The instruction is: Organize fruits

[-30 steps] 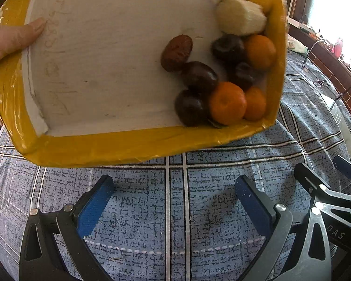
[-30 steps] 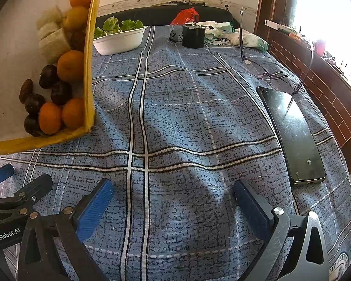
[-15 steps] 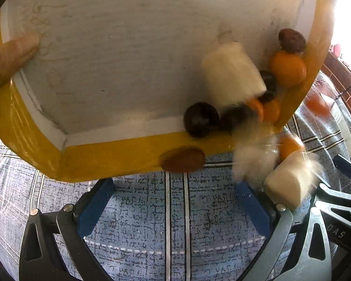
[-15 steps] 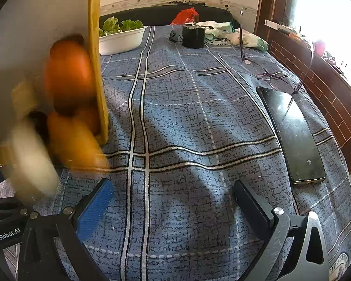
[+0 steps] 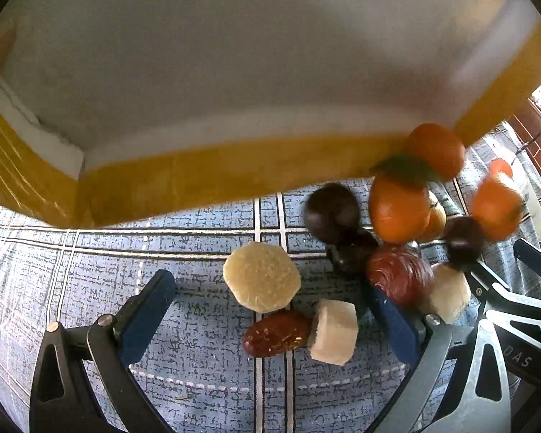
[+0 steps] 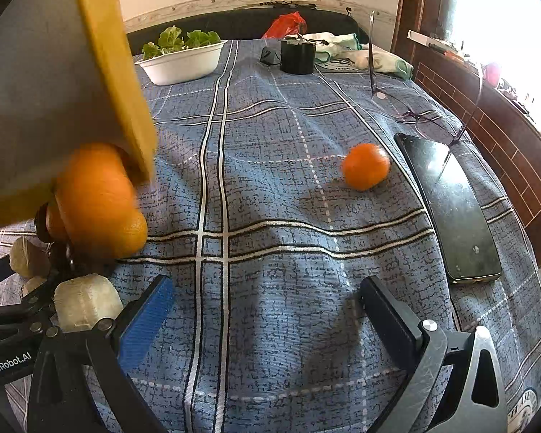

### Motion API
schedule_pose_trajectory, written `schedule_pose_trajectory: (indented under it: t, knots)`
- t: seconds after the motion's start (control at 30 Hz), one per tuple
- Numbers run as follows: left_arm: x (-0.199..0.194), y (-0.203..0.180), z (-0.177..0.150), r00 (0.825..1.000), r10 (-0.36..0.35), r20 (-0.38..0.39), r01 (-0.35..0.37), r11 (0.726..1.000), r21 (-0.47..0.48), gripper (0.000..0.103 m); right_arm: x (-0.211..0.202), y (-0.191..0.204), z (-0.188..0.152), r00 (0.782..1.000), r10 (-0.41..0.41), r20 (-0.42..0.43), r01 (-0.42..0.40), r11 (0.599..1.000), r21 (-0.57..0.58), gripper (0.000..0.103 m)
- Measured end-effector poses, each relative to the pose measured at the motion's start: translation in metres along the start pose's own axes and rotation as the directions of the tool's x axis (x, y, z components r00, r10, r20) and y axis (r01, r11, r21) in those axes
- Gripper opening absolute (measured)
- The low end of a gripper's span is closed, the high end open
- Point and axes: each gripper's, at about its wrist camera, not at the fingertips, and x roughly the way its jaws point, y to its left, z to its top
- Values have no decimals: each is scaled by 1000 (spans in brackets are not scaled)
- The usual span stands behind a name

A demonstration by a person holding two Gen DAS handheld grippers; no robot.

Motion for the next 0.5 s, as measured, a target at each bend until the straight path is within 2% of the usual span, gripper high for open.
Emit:
schedule_pose_trajectory:
  t: [0.5]
  knots:
    - [-1, -1, 1, 1000, 1, 1, -1, 1000, 1, 103, 1, 3, -1, 1000, -1, 2, 1, 1000, -1, 103]
